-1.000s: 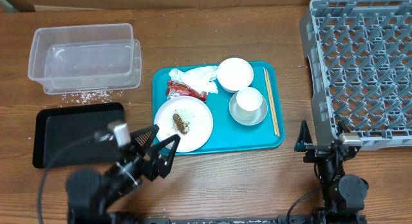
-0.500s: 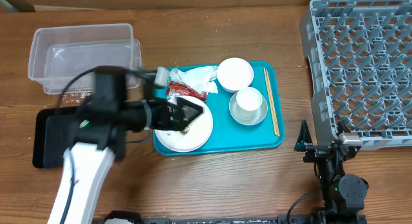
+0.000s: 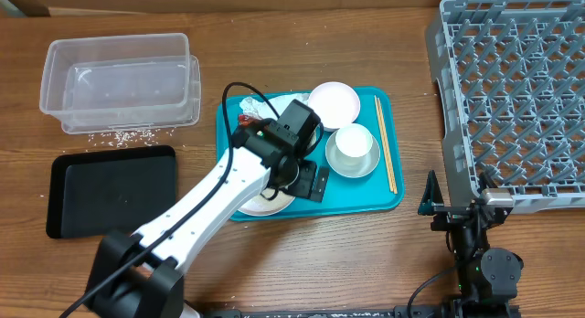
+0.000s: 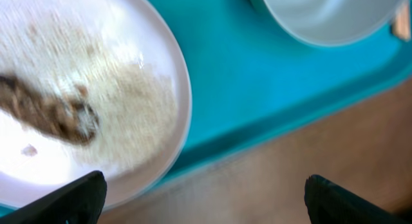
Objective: Sort waste into correct bins and load items into the dishwasher
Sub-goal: 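Reach the left gripper to the white plate rim and grasp it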
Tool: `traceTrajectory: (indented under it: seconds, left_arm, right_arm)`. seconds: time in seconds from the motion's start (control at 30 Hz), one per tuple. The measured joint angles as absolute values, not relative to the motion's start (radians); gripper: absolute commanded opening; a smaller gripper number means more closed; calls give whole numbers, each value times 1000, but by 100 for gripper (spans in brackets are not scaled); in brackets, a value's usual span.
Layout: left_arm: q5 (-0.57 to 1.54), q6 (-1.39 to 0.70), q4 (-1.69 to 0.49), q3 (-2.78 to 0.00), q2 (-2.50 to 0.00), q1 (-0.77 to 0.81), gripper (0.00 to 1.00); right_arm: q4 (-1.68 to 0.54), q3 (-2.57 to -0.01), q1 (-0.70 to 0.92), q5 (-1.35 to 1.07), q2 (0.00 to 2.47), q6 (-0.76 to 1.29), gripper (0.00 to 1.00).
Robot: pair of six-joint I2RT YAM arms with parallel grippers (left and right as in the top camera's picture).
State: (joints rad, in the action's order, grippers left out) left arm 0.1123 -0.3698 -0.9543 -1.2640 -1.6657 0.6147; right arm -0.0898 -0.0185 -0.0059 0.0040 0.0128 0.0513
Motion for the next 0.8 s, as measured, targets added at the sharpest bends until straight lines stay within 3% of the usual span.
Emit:
traceTrajectory:
  seconds: [0.23, 0.3, 0.4, 0.43, 0.8]
  left_arm:
    - [59, -407, -811, -1266, -1745, 609, 97]
    - [37, -418, -788, -1270, -1773, 613, 78]
    - [-17, -438, -786, -1271, -1811, 626, 41]
    - [-35, -448, -785, -1271, -1823, 630, 37]
    - [-131, -533, -777, -1271, -1868, 675, 38]
  right_arm:
    - [-90, -19, -6, 4, 13, 51, 100]
    - [-90, -19, -6, 4, 13, 51, 100]
    - [-90, -19, -6, 4, 13, 51, 100]
    - [-89, -19, -6, 4, 13, 52, 100]
    - [-89, -19, -6, 5, 13, 51, 100]
